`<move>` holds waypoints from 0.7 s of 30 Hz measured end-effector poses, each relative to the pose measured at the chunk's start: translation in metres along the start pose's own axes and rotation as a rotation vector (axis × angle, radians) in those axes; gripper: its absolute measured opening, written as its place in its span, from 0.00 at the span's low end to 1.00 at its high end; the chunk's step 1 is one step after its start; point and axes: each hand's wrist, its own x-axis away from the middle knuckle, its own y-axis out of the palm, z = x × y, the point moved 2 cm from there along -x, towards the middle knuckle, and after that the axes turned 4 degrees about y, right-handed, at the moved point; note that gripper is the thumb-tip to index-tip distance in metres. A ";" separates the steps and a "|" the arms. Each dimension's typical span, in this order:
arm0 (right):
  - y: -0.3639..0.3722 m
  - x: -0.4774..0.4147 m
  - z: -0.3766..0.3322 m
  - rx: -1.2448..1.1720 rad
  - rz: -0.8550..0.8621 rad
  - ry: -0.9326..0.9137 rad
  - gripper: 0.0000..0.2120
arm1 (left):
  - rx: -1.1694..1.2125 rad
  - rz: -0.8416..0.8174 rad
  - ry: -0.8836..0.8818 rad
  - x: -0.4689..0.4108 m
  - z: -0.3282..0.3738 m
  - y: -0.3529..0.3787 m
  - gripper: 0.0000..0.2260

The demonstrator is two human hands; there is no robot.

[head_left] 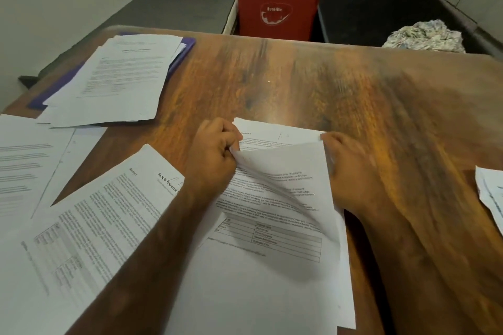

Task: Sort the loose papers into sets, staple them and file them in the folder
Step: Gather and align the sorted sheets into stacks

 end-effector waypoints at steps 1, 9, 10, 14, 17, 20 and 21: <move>0.004 0.000 0.001 0.036 -0.018 -0.006 0.33 | -0.011 -0.009 -0.002 0.000 -0.001 0.000 0.10; -0.004 0.011 -0.017 -0.112 0.087 -0.043 0.22 | -0.071 -0.041 0.018 -0.002 0.000 0.000 0.07; -0.004 0.014 -0.020 -0.217 0.109 -0.049 0.21 | -0.081 -0.045 0.046 -0.002 0.001 0.000 0.06; -0.002 0.022 -0.022 -0.719 -0.097 -0.209 0.24 | -0.100 -0.080 0.126 -0.005 0.009 0.000 0.07; -0.001 0.030 -0.024 -0.752 -0.229 -0.309 0.22 | -0.056 -0.034 0.082 -0.005 0.012 -0.002 0.14; -0.007 0.032 -0.023 -0.787 -0.278 -0.385 0.22 | -0.052 -0.010 0.091 -0.004 0.010 -0.002 0.17; -0.010 0.032 -0.020 -0.828 -0.325 -0.400 0.20 | -0.077 -0.005 0.112 -0.004 0.009 -0.001 0.12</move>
